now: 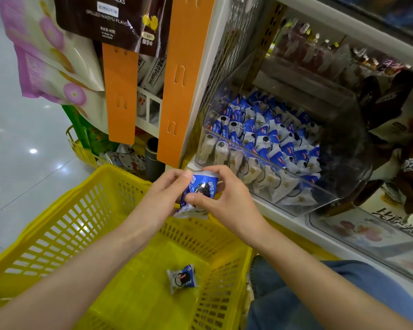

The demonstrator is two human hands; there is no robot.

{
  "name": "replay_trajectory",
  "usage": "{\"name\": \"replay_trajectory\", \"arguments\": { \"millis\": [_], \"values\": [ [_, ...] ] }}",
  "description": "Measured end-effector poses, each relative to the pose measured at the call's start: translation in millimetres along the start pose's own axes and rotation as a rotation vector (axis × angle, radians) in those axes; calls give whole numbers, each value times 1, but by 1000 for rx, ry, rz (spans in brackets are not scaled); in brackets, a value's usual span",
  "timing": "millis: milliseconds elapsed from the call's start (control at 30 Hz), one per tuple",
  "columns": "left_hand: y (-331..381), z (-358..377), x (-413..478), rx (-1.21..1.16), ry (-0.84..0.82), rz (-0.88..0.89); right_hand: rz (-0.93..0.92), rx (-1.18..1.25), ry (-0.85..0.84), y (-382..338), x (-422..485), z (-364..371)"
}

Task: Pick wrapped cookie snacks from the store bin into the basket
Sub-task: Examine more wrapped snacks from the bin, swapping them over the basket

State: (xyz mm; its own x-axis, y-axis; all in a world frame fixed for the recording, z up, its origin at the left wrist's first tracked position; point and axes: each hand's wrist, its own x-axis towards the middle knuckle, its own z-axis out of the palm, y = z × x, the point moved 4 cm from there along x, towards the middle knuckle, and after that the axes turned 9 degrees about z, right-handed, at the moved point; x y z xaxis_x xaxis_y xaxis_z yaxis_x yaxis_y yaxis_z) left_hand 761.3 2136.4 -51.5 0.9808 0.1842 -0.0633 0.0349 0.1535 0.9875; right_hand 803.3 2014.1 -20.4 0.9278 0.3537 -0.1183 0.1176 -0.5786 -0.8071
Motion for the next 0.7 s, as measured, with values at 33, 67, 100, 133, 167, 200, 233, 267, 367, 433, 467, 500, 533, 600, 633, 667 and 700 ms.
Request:
{"name": "replay_trajectory", "arguments": {
  "millis": [33,67,100,133,167,200,233,267,367,433,467,500,533,600,633,667,700],
  "values": [
    [2,0,0,-6,3,17,-20,-1,3,0,1,0],
    [4,0,-1,-1,-5,39,-42,-10,5,-1,1,-1],
    [6,1,-2,9,-14,59,-59,-18,6,-2,2,-2],
    [8,1,-2,20,-14,79,-72,-22,5,-2,2,-3],
    [10,1,-2,33,-5,97,-79,-14,3,-3,2,-3],
    [11,-1,-2,48,11,108,-84,0,-4,-3,1,-3],
    [11,-3,-2,62,28,107,-87,15,-13,-4,1,-4],
    [11,-4,-1,71,42,94,-90,24,-15,-4,1,-4],
    [7,-6,-1,44,54,42,-108,37,-17,-7,0,-5],
    [5,-6,-1,43,60,29,-149,5,-11,-10,-2,-5],
    [4,-6,-1,46,67,21,-178,-34,1,-11,-3,-5],
    [3,-7,0,45,74,7,-206,-74,17,-13,-3,-6],
    [2,-7,1,38,75,-10,-223,-94,36,-14,-4,-6],
    [1,-7,2,1,48,-43,-186,-30,62,-11,-2,-9],
    [1,-7,2,-21,27,-58,-126,55,67,-8,0,-10],
    [2,-7,3,-39,14,-69,-55,155,74,-5,2,-13],
    [1,-7,2,-51,13,-77,9,255,85,-3,5,-15]
  ]
}}
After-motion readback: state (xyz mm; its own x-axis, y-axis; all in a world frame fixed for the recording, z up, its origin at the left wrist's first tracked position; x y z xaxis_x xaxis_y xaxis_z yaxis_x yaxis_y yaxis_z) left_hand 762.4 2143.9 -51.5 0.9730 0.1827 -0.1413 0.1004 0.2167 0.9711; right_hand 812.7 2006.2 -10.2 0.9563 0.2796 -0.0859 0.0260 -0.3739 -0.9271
